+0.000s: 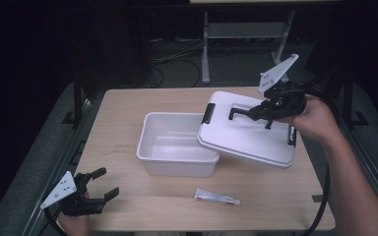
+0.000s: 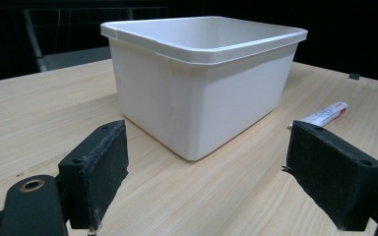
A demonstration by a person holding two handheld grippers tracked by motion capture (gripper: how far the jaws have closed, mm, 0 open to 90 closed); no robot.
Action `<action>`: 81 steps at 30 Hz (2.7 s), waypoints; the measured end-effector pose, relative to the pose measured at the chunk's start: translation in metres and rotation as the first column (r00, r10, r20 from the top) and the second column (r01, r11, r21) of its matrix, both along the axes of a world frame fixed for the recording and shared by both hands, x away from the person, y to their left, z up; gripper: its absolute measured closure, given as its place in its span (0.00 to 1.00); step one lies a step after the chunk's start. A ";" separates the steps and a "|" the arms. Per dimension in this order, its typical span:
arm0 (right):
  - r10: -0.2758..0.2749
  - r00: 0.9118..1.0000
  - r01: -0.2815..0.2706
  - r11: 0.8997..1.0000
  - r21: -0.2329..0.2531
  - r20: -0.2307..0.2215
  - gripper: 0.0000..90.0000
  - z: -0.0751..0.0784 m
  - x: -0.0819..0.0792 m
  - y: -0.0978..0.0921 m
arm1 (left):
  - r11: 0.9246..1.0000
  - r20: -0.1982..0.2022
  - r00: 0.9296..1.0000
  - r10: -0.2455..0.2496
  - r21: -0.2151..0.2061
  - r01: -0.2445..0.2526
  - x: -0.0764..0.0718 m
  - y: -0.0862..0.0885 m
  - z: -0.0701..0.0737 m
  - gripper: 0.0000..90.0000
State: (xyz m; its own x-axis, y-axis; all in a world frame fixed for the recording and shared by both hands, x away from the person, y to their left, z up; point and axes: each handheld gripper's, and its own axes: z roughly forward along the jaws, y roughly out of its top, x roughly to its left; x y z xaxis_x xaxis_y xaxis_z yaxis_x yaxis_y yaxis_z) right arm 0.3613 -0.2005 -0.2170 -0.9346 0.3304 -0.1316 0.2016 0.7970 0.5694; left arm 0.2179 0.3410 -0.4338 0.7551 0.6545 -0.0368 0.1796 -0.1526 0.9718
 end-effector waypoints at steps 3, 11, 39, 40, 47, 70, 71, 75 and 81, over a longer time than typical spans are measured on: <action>-0.017 1.000 0.017 1.000 0.002 -0.003 0.93 -0.001 -0.002 -0.010 | 1.000 0.000 1.000 0.001 0.000 -0.001 0.000 0.000 0.000 0.17; -0.059 0.998 0.059 0.998 -0.001 -0.005 0.93 -0.005 -0.008 -0.032 | 1.000 -0.002 1.000 0.001 0.000 -0.001 0.001 0.000 0.000 0.17; -0.155 0.984 0.156 0.988 0.007 -0.086 0.93 -0.066 -0.019 -0.079 | 1.000 0.003 1.000 -0.001 0.005 0.001 0.000 -0.001 0.000 0.17; -0.155 0.984 0.156 0.988 0.006 -0.087 0.93 -0.068 -0.019 -0.079 | 1.000 0.002 1.000 -0.001 0.005 0.001 0.000 -0.001 0.000 0.17; -0.163 0.981 0.165 0.986 0.012 -0.106 0.93 -0.086 -0.019 -0.082 | 1.000 0.004 1.000 -0.002 0.006 0.002 0.000 -0.001 0.000 0.17; -0.193 0.968 0.200 0.979 0.026 -0.159 0.93 -0.137 -0.015 -0.081 | 1.000 0.007 1.000 -0.003 0.003 0.003 0.000 -0.001 0.000 0.17; -0.197 0.966 0.204 0.979 0.027 -0.165 0.93 -0.140 -0.015 -0.081 | 1.000 0.007 1.000 -0.003 0.003 0.003 0.000 -0.001 0.000 0.17; -0.207 0.961 0.215 0.976 0.025 -0.182 0.93 -0.151 -0.013 -0.081 | 1.000 0.006 1.000 -0.003 0.005 0.003 0.000 -0.001 0.000 0.17; -0.215 0.957 0.223 0.974 0.021 -0.193 0.93 -0.164 -0.009 -0.078 | 1.000 0.003 1.000 -0.002 0.006 0.002 0.000 -0.001 0.000 0.17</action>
